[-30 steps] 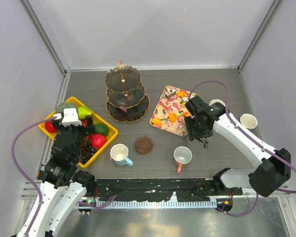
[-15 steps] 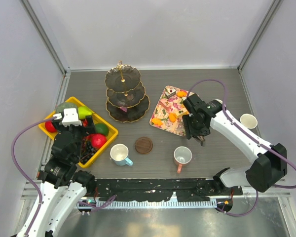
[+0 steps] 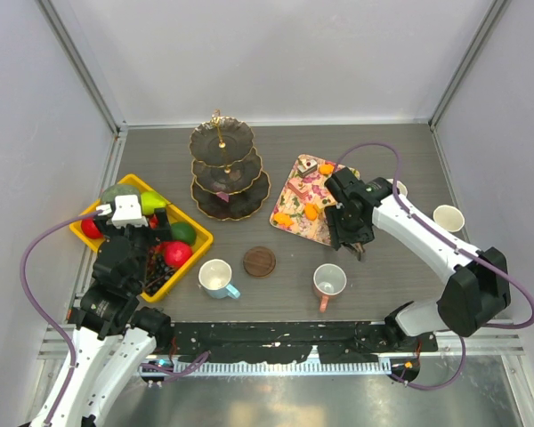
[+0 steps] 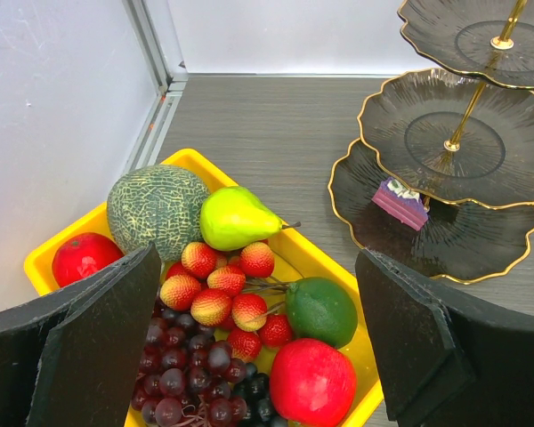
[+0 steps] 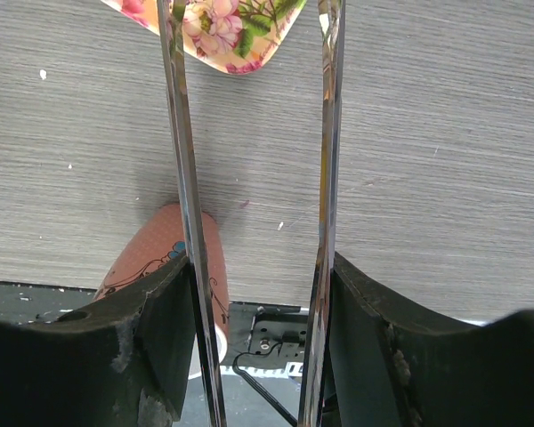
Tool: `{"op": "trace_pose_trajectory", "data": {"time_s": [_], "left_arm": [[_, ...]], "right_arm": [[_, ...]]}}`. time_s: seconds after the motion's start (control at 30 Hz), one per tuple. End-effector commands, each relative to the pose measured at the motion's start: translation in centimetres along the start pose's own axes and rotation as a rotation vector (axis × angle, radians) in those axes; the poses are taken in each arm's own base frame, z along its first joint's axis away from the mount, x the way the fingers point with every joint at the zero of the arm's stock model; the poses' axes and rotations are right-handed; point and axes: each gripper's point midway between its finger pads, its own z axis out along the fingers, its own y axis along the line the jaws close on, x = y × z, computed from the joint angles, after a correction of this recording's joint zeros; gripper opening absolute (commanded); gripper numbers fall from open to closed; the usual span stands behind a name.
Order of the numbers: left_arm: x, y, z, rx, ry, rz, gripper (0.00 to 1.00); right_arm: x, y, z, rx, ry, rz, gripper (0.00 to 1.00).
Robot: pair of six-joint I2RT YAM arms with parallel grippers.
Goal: Serve the afternoon tea
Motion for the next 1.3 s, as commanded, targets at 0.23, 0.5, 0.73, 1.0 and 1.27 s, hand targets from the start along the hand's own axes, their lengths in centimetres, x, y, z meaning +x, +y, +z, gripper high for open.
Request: {"op": "trace_pose_trajectory", "data": {"time_s": [0.23,0.5,0.73,1.0,1.27], "left_arm": [[-1.3,-0.1,0.1,0.003,-0.051,-0.042,0.99],[-1.3,-0.1,0.1,0.004,-0.050,-0.041,0.99],[-1.3,-0.1,0.1,0.003,-0.050,-0.041,0.99],[-1.3,-0.1,0.1,0.003,-0.050,-0.040,0.99],[-1.4,0.0,0.0,-0.001,-0.052,-0.041,0.99]], "right_arm": [[-0.6,0.5,0.2,-0.020,-0.016,0.001,0.60],[-0.5,0.2,0.7,0.002,-0.007,-0.004,0.61],[-0.5,0.2,0.5,-0.002,-0.007,-0.010,0.54],[-1.4,-0.1,-1.6,-0.007,-0.064,-0.015,0.40],[-3.0,0.1,-3.9,-0.034,-0.157,-0.017,0.38]]}}
